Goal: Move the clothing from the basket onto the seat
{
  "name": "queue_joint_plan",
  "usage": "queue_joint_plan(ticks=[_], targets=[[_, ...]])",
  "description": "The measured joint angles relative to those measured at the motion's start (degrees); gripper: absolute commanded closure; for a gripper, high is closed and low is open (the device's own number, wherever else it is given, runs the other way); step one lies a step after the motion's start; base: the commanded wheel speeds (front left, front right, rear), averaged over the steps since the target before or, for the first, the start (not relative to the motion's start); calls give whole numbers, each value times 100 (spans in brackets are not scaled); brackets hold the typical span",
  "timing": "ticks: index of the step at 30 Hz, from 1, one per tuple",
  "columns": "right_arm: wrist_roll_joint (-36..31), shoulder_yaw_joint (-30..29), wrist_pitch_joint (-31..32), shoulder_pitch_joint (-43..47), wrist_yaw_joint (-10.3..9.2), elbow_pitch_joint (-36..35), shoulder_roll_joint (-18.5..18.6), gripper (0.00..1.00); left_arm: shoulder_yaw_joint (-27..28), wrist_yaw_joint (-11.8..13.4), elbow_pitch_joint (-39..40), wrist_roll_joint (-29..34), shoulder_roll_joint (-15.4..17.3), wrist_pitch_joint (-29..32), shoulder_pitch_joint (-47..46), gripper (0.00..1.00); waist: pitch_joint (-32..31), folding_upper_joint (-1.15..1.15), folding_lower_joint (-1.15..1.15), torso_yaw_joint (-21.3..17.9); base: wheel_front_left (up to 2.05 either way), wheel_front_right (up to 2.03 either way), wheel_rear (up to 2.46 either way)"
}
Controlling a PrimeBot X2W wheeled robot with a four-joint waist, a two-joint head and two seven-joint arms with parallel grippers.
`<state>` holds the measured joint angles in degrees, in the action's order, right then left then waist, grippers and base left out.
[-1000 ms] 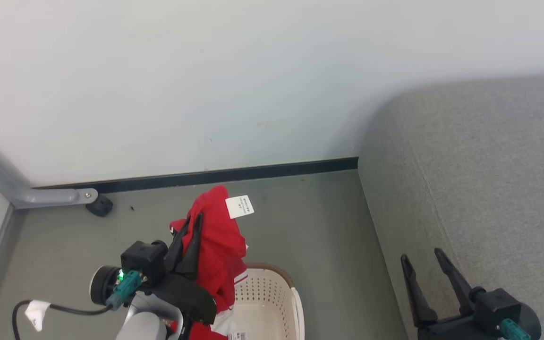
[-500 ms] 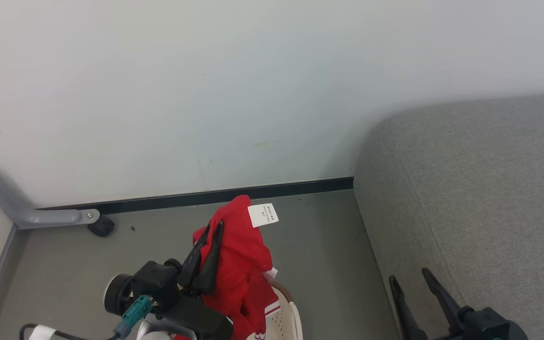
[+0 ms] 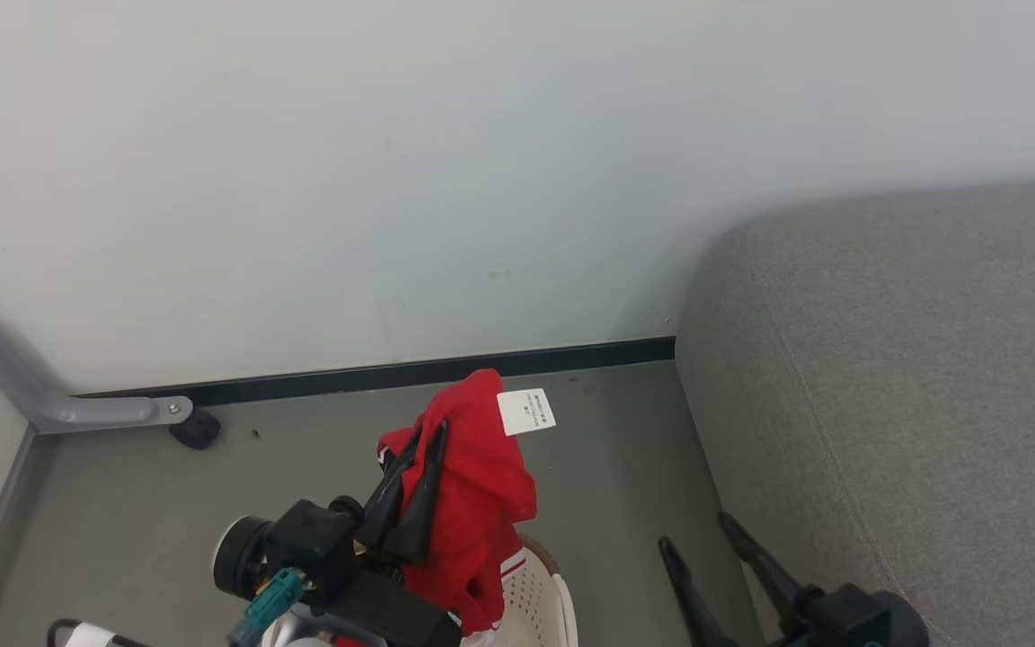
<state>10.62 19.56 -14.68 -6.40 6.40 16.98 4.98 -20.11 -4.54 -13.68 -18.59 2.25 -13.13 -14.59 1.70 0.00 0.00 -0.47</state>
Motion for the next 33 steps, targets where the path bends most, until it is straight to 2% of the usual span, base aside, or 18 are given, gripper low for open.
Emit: queue_joint_plan(ticks=[5,16,33], targets=[[0,662,51,-274,66,54,-70,0,-113,0,136,-1,3,104,1,100,0,0,0,34,0,0,0],[214,1911,156,-1026,67,413,-114,0,-334,29,305,-3,12,296,2,100,26,0,0,147,0,0,0],[985,2789,155,-2323,67,1344,-111,0,-649,58,482,-162,31,481,2,100,68,0,0,342,0,0,0]])
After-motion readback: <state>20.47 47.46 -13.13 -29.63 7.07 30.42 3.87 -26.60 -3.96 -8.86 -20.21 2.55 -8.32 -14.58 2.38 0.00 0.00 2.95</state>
